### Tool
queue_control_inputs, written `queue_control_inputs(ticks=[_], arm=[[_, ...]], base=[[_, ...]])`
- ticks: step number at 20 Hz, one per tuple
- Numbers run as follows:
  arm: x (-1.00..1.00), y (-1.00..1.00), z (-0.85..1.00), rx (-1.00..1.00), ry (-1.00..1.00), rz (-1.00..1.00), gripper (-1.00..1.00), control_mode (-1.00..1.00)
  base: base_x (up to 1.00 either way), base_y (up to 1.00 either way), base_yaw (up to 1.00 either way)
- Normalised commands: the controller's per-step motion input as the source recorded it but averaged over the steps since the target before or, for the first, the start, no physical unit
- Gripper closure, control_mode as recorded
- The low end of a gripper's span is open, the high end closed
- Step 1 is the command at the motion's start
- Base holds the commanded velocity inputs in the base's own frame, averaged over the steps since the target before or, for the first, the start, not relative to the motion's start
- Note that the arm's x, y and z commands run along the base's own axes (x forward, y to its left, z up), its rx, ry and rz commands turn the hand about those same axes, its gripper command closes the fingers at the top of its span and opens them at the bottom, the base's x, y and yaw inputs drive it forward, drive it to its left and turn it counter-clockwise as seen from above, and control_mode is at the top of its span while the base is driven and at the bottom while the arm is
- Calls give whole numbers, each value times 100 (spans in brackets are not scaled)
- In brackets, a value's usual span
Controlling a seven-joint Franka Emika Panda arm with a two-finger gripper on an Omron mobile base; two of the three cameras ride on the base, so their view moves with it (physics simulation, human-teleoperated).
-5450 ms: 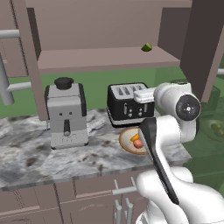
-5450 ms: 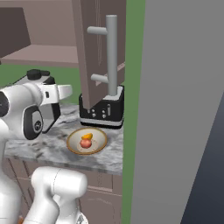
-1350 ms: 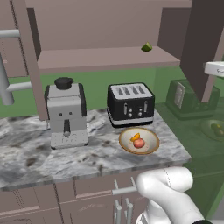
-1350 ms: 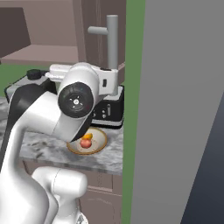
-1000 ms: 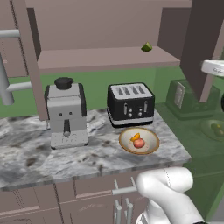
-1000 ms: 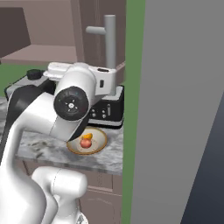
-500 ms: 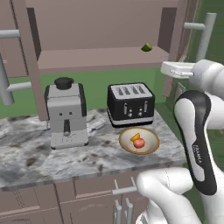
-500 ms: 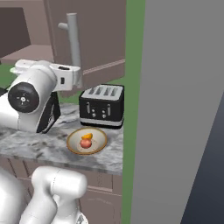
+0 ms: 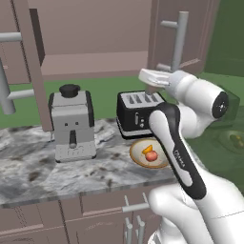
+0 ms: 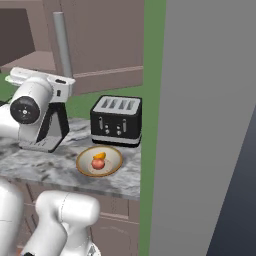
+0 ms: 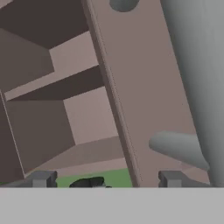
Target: Open the cabinet. Pick the peach and orange from the cabinet and place them into the bowl. Then close the cabinet.
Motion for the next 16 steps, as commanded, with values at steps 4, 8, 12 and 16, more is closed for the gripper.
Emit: queue_control_inputs(ticks=[4, 8, 12, 16], arm=[[100, 11, -42, 0, 0, 0, -100, -100], [100, 0, -25, 0, 11, 0, -100, -100], [100, 0, -21, 0, 13, 0, -100, -100], [100, 0, -15, 0, 5, -3, -100, -100]], base=[[0, 0, 0], [0, 0, 0], [0, 0, 0], [0, 0, 0]])
